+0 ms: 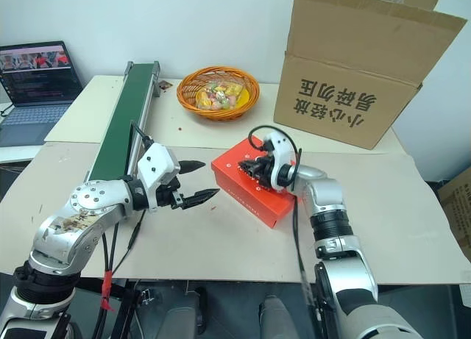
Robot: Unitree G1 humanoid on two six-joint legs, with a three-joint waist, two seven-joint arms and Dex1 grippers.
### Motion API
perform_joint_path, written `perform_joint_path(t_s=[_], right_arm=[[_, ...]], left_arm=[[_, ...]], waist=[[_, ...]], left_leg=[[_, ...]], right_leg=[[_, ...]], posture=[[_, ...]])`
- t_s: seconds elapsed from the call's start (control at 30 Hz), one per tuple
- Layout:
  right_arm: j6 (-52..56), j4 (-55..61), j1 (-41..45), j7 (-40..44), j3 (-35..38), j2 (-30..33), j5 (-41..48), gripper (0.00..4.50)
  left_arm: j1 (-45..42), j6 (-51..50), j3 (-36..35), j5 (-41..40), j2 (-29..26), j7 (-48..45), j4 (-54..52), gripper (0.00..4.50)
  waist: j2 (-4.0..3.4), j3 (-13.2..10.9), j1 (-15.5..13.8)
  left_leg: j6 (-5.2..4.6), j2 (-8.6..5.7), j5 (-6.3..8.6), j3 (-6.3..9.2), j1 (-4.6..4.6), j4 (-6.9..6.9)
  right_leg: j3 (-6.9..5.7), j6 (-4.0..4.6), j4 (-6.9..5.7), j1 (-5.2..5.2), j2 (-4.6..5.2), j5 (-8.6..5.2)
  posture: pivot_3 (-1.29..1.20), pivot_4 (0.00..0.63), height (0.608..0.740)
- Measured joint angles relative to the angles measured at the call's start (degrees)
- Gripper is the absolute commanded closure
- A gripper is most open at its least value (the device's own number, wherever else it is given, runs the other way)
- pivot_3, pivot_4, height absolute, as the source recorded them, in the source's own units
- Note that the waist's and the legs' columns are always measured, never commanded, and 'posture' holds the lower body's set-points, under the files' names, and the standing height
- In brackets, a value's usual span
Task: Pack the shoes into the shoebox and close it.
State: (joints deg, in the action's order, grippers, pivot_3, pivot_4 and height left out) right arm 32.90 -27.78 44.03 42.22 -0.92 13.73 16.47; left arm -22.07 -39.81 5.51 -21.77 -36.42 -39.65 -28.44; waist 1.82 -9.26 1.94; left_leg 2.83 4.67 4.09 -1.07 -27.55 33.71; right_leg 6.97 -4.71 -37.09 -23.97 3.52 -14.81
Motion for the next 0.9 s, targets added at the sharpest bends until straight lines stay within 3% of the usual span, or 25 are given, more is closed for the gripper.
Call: perform_joint_path(t_s=[0.4,0.57,0.77,0.83,0.9], right_arm=[[-2.48,-0.62,-0.52,0.44,-0.07,0.27,-0.30,4.46],[2.40,6.25,-2.01,-0.73,8.75,1.04,8.51,4.46],[11.34,22.21,-2.63,-2.90,21.80,9.52,21.65,4.46],[11.14,25.38,-5.62,-3.82,22.04,12.29,21.24,4.46],[7.80,25.87,-10.86,-6.45,17.91,17.11,13.78,4.46]], left_arm=[[2.01,-0.16,1.32,1.46,0.38,0.87,-1.07,0.77],[1.76,0.25,0.69,1.40,1.89,1.56,-0.96,0.77],[1.83,0.38,-1.96,1.38,3.35,3.82,-0.96,0.77],[2.51,0.53,-2.85,1.52,3.50,4.92,-0.95,0.77],[3.61,0.87,-3.46,2.42,4.45,6.97,-0.82,0.77]], waist=[[0.00,0.01,-0.02],[-0.01,-0.01,-0.15],[-0.04,-0.02,-0.61],[-0.03,-0.02,-0.60],[-0.03,-0.02,-0.62]], left_leg=[[0.02,0.04,0.01,0.00,0.20,0.01],[0.01,0.04,0.00,-0.01,-0.19,0.01],[-0.03,0.06,-0.02,0.00,-0.44,-0.01],[-0.02,0.07,-0.01,-0.01,-0.40,0.01],[-0.01,0.06,-0.01,-0.01,-0.39,0.11]], right_leg=[[-0.06,-0.01,0.06,0.25,0.01,-0.02],[-0.04,0.00,-0.01,0.08,0.01,0.02],[-0.05,0.13,-0.04,-0.17,-0.03,0.07],[-0.04,0.16,-0.03,-0.14,-0.03,0.05],[-0.04,0.13,0.03,-0.15,0.00,0.07]], posture=[[0.00,0.150,0.721],[0.00,0.150,0.721],[0.00,0.150,0.721],[0.00,0.150,0.721],[0.00,0.150,0.721]])
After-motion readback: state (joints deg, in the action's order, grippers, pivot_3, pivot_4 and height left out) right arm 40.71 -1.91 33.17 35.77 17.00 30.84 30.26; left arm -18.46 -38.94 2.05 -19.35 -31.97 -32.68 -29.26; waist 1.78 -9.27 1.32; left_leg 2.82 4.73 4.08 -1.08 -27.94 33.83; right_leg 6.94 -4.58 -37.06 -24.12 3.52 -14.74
